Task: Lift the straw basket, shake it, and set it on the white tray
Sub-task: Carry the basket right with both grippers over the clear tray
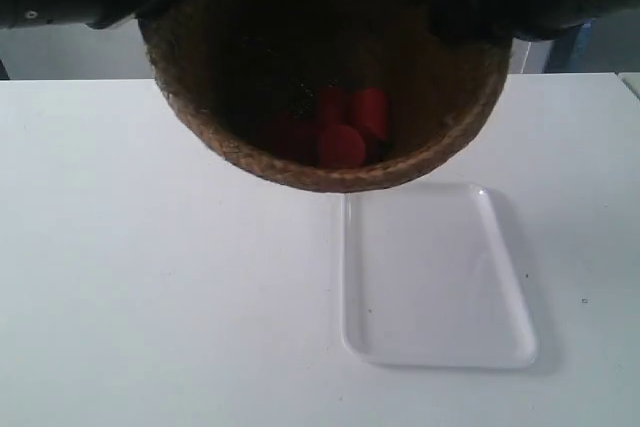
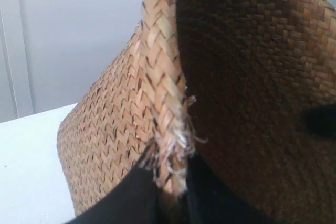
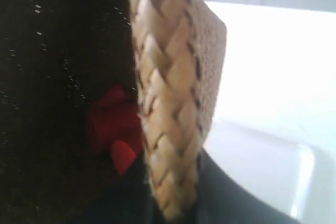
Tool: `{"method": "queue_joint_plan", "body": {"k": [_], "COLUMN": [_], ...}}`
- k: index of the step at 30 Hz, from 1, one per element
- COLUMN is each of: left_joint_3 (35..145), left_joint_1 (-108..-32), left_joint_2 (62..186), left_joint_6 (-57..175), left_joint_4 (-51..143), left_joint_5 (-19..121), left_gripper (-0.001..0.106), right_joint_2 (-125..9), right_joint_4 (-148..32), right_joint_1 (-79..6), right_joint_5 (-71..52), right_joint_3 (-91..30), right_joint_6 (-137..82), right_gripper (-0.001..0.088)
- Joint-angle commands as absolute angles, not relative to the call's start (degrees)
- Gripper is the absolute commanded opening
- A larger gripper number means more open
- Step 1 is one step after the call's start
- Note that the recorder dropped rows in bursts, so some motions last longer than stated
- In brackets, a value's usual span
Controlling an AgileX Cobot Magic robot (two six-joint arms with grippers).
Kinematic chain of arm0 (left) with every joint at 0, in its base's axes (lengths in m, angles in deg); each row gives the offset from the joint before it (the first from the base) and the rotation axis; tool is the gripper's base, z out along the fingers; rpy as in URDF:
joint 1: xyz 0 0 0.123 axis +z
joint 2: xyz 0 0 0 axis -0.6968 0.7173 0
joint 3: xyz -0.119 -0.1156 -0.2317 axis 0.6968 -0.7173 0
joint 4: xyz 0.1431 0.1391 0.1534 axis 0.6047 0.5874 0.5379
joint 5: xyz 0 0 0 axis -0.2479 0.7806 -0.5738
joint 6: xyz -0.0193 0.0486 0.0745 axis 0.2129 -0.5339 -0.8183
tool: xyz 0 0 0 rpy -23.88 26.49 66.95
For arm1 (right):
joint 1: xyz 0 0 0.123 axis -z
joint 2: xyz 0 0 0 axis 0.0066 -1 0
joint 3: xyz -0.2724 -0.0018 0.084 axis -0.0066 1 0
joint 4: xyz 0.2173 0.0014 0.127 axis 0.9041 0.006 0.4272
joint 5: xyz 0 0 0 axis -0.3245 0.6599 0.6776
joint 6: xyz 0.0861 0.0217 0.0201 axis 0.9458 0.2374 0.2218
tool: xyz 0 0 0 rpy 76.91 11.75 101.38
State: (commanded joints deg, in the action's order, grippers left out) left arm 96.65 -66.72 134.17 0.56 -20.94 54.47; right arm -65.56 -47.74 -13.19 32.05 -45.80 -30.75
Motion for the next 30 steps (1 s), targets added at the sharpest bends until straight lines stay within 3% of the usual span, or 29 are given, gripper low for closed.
{"method": "queue_joint_plan", "body": {"k": [5,10,15,30], "left_joint_3": [96.54,96.85,100.72,116.93], "left_joint_1": [-59.97,-51.59,-50.24,-67.51], "left_joint_2": [137.18,137.61,137.61,144.29], "left_joint_6": [4.22,28.33,43.15,69.20], "left_joint_4": [-10.29,11.45,19.33,33.85], "left_joint_5": [64.17,77.77,91.45,98.56], "left_gripper": [0.000,0.000,0.000,0.000], "right_joint_2": [-65.42,-64.75,-64.62,-66.22], "right_joint_4": [-51.61,-53.11,-51.08,-50.77], "right_joint_1": [-11.39,-10.96,-10.96,-7.95], "right_joint_5": [37.93,39.86,39.76,46.58], "right_joint_3": [-48.54,-49.22,-49.22,-49.11], "right_joint_6": [-31.14,-31.21,-30.67,-25.86], "right_gripper": [0.0000,0.0000,0.0000,0.0000]}}
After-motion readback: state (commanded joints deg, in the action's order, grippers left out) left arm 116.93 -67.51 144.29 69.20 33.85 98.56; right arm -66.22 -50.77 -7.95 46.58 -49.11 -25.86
